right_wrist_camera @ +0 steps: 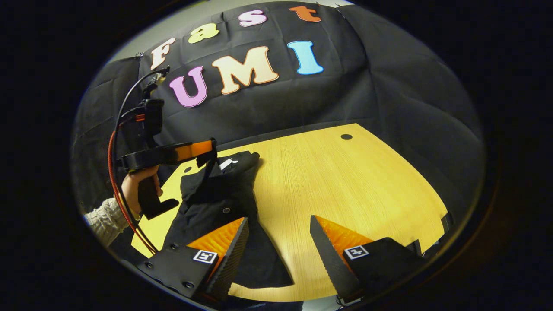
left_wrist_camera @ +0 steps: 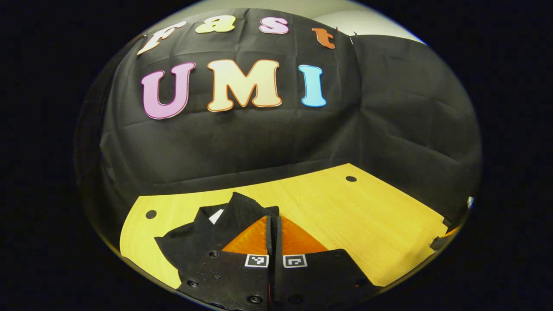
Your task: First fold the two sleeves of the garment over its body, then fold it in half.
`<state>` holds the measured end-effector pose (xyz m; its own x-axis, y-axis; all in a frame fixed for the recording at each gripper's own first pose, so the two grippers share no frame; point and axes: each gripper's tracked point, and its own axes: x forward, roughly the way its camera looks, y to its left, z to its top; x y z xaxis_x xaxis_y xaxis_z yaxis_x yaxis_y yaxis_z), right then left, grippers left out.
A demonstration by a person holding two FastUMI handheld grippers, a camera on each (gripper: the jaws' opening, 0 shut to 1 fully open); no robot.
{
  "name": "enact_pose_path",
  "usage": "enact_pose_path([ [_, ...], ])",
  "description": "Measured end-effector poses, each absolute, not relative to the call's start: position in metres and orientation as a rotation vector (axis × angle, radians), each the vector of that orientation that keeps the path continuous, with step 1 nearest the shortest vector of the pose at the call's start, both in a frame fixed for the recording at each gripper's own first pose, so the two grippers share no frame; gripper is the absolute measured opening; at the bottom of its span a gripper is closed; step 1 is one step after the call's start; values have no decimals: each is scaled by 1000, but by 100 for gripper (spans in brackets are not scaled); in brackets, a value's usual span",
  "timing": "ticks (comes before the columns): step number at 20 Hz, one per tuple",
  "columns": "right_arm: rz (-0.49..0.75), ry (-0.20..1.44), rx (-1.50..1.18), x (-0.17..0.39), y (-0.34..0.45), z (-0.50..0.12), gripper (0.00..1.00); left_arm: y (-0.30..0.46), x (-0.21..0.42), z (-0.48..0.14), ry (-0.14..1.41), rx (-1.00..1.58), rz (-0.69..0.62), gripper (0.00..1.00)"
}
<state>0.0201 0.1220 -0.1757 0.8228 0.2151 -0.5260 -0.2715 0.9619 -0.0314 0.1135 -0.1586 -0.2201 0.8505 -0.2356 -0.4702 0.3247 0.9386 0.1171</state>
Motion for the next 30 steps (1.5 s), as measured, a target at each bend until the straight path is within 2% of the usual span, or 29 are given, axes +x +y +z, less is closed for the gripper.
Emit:
enact_pose_path([
  [7,238,557,-96,19,120,-178,91,-183,118,-228,480,179,-323,0],
  [8,236,558,-95,18,120,-178,91,-191,117,-224,463,160,-344,7],
  [9,237,559,-93,18,121,-178,91,-198,115,-215,436,138,-365,16],
  [12,240,569,-110,16,118,-180,91,-189,107,-170,311,116,-319,100],
  [13,245,577,-119,15,118,-180,91,-182,100,-162,276,115,-303,99],
  [14,254,585,-124,15,119,-181,91,-173,95,-149,242,113,-290,94],
  [20,323,600,-173,15,129,-195,93,-92,49,-109,162,177,-166,92],
  [25,375,602,-266,12,139,-217,93,-31,-2,-119,217,238,-64,92],
  [26,384,605,-299,9,140,-224,93,-20,-14,-123,238,257,-43,97],
  [27,395,612,-333,8,139,-231,93,-8,-26,-127,258,274,-22,92],
  [30,434,633,-416,1,139,-255,93,21,-64,-149,335,304,33,93],
])
